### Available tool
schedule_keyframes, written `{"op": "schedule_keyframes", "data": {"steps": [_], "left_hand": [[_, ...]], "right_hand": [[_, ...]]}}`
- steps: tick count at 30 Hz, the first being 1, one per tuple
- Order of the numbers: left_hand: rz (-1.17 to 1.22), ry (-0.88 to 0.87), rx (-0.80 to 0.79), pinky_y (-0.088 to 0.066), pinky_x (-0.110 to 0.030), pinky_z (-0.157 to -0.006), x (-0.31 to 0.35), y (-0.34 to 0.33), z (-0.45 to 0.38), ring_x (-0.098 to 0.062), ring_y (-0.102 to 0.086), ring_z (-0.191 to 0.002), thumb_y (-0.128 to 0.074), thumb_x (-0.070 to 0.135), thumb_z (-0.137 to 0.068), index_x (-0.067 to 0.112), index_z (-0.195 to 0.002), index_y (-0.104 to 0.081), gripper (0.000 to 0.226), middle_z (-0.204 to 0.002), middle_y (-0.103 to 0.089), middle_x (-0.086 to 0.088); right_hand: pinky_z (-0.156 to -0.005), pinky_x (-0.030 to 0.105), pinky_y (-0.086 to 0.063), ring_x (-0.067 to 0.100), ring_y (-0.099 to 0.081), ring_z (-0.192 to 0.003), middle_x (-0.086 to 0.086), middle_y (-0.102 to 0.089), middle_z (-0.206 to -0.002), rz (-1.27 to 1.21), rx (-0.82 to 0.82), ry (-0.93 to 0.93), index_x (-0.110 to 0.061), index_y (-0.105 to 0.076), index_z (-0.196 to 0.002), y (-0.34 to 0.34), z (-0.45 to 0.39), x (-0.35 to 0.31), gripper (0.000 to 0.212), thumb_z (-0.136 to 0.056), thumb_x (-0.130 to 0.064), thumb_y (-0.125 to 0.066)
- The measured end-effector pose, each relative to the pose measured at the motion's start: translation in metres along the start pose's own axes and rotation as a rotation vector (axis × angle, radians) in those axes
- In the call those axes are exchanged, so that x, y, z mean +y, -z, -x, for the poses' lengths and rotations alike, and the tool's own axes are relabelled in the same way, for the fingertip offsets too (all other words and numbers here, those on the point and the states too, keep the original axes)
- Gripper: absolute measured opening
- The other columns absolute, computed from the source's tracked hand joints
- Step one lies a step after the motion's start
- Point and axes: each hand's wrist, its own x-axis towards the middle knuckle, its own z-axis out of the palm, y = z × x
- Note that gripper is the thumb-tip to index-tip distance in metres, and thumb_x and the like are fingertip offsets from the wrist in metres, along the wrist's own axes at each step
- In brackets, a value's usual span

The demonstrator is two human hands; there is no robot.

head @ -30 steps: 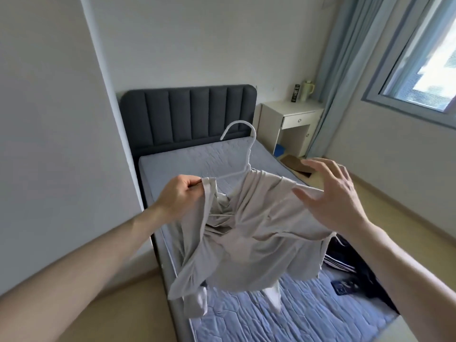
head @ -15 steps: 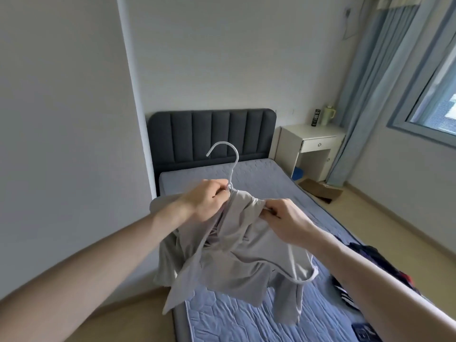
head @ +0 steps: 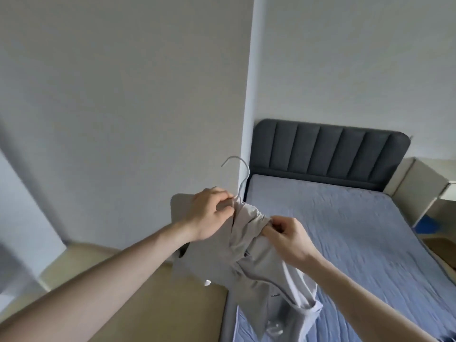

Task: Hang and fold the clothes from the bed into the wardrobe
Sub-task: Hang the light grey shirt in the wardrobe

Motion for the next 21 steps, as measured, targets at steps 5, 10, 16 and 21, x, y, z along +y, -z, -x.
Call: {"op": "schedule_keyframes", "data": {"steps": [5, 10, 16, 21], "left_hand": [[-0.209, 0.087, 0.185, -0.037, -0.04, -0.109, -0.045, 0.063, 0.062, -0.02, -0.052, -0.12, -0.067, 0.037, -0.097, 0.027, -0.123, -0.073, 0.028, -0.122, -0.059, 0.007], [-0.175, 0.18, 0.34, -0.049, -0.03, -0.093, -0.079, 0.134, 0.108, -0.016, -0.059, -0.097, -0.072, 0.023, -0.096, 0.019, -0.111, -0.079, 0.017, -0.102, -0.057, 0.003], [-0.108, 0.34, 0.461, -0.043, -0.01, -0.085, -0.143, 0.218, 0.176, -0.007, -0.062, -0.085, -0.066, 0.013, -0.098, 0.013, -0.107, -0.076, 0.013, -0.106, -0.057, -0.003], [-0.099, 0.41, 0.537, -0.048, -0.017, -0.09, -0.213, 0.302, 0.24, -0.006, -0.061, -0.091, -0.062, 0.015, -0.1, 0.018, -0.127, -0.065, 0.027, -0.105, -0.061, 0.003]], "right_hand": [[-0.051, 0.028, -0.025, 0.007, -0.03, -0.059, -0.006, -0.038, -0.06, -0.1, -0.135, 0.068, -0.001, -0.056, -0.074, -0.07, -0.007, -0.038, 0.038, -0.079, -0.039, -0.052], [-0.05, 0.02, -0.032, 0.002, -0.039, -0.057, -0.008, -0.051, -0.058, -0.149, -0.274, 0.19, -0.013, -0.06, -0.071, -0.145, -0.02, -0.098, 0.026, -0.086, -0.031, -0.048], [-0.07, 0.042, -0.05, 0.009, -0.053, -0.072, 0.015, -0.069, -0.087, -0.201, -0.44, 0.217, -0.006, -0.066, -0.087, -0.262, -0.028, -0.177, 0.032, -0.084, -0.031, -0.045], [-0.064, 0.026, -0.044, 0.006, -0.053, -0.07, 0.009, -0.071, -0.08, -0.351, -0.511, 0.191, -0.01, -0.069, -0.083, -0.382, -0.026, -0.248, 0.02, -0.089, -0.019, -0.052]]}}
